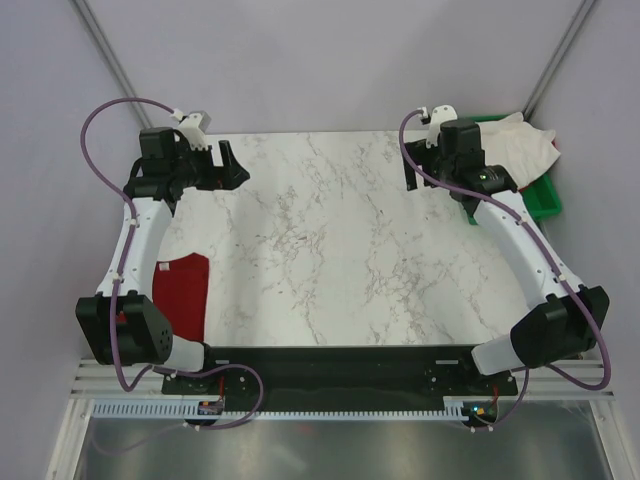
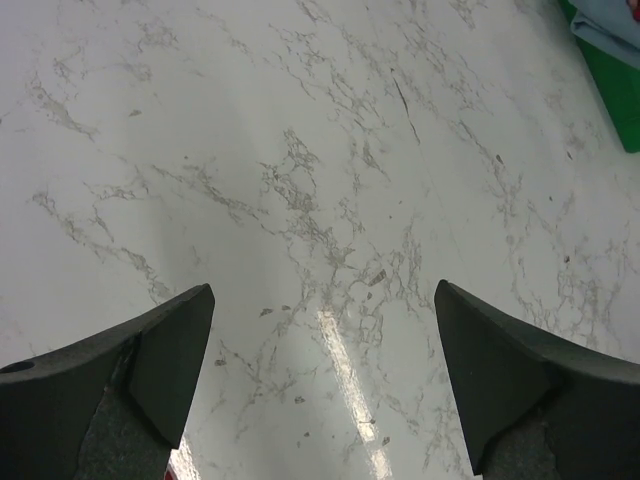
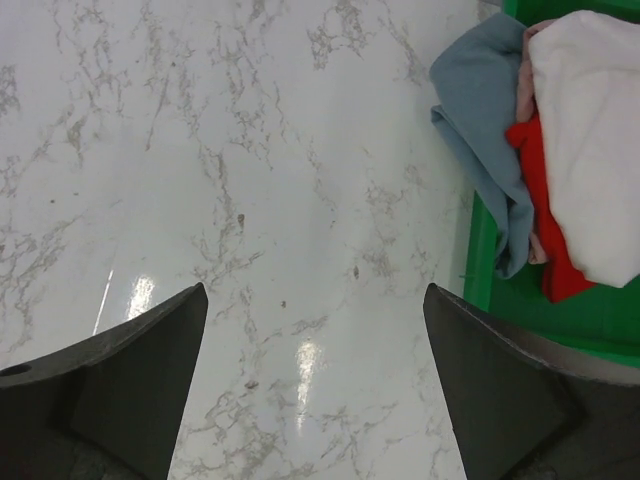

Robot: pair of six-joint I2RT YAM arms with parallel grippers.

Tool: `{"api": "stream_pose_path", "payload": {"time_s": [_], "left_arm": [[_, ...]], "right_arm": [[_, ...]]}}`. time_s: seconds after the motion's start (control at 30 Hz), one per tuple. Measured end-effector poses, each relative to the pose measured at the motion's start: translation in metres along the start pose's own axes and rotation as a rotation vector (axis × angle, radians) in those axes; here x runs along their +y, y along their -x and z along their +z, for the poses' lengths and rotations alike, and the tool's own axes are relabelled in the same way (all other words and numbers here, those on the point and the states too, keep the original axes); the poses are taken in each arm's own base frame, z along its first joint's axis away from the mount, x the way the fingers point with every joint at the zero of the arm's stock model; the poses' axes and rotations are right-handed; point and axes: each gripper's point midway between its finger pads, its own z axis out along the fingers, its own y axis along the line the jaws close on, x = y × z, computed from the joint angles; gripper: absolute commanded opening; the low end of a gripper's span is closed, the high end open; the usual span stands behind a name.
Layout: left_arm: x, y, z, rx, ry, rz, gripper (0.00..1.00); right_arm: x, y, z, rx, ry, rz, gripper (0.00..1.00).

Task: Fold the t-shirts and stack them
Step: Grab the tshirt from the pile

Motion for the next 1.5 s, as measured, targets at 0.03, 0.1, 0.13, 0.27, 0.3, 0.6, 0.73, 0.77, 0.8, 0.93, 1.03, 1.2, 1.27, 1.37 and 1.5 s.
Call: {"api": "stream_pose_path", "payload": {"time_s": [0.03, 0.1, 0.13, 0.27, 0.3, 0.6, 0.73, 0.77, 0.8, 0.93, 1.03, 1.2, 1.27, 1.37, 1.5], "left_arm": [[0.0, 0.0, 0.0, 0.001, -0.003, 0.002, 1.0], [-0.001, -0.002, 0.0, 0.008, -0.008, 0.015, 1.0], [-0.001, -0.003, -0.001, 0.015, -0.01, 0.02, 1.0], [0.001, -0.01, 0.001, 0.059, -0.017, 0.042, 1.0], [0.001, -0.012, 0.001, 0.07, -0.02, 0.046, 1.0], [0.001, -0.022, 0.001, 0.105, -0.045, 0.102, 0.88], [0.004, -0.045, 0.004, 0.155, -0.055, 0.095, 0.8], [0.005, -0.052, 0.005, 0.172, -0.057, 0.089, 0.8], [0.005, -0.057, 0.005, 0.185, -0.057, 0.085, 0.8], [0.006, -0.068, 0.006, 0.211, -0.059, 0.075, 0.8], [0.007, -0.075, 0.007, 0.225, -0.06, 0.067, 0.8], [0.009, -0.088, 0.009, 0.255, -0.061, 0.057, 0.79], [0.012, -0.09, 0.01, 0.266, -0.055, 0.059, 0.79], [0.016, -0.094, 0.012, 0.28, -0.04, 0.064, 0.79], [0.018, -0.097, 0.012, 0.29, -0.034, 0.066, 0.79]], "right_arm": [[-0.003, 0.001, 0.0, -0.002, -0.015, -0.004, 0.98], [-0.01, 0.006, 0.0, -0.01, -0.044, -0.034, 0.98], [-0.013, 0.01, 0.0, -0.015, -0.052, -0.055, 0.98], [-0.025, 0.039, 0.003, -0.075, -0.062, -0.131, 0.98], [-0.031, 0.048, 0.005, -0.09, -0.07, -0.136, 0.98], [-0.181, 0.069, 0.094, -0.048, -0.261, 0.066, 0.92], [-0.214, 0.01, 0.129, 0.104, -0.277, 0.114, 0.81], [-0.215, -0.002, 0.137, 0.136, -0.266, 0.122, 0.78], [-0.214, -0.012, 0.144, 0.162, -0.251, 0.128, 0.78], [-0.214, -0.026, 0.164, 0.196, -0.209, 0.142, 0.77], [-0.216, -0.018, 0.174, 0.17, -0.192, 0.142, 0.75], [-0.218, -0.003, 0.185, 0.116, -0.167, 0.142, 0.74], [-0.218, -0.003, 0.191, 0.107, -0.162, 0.143, 0.74], [-0.217, -0.012, 0.203, 0.118, -0.149, 0.151, 0.74], [-0.213, -0.025, 0.216, 0.138, -0.129, 0.166, 0.74]]}}
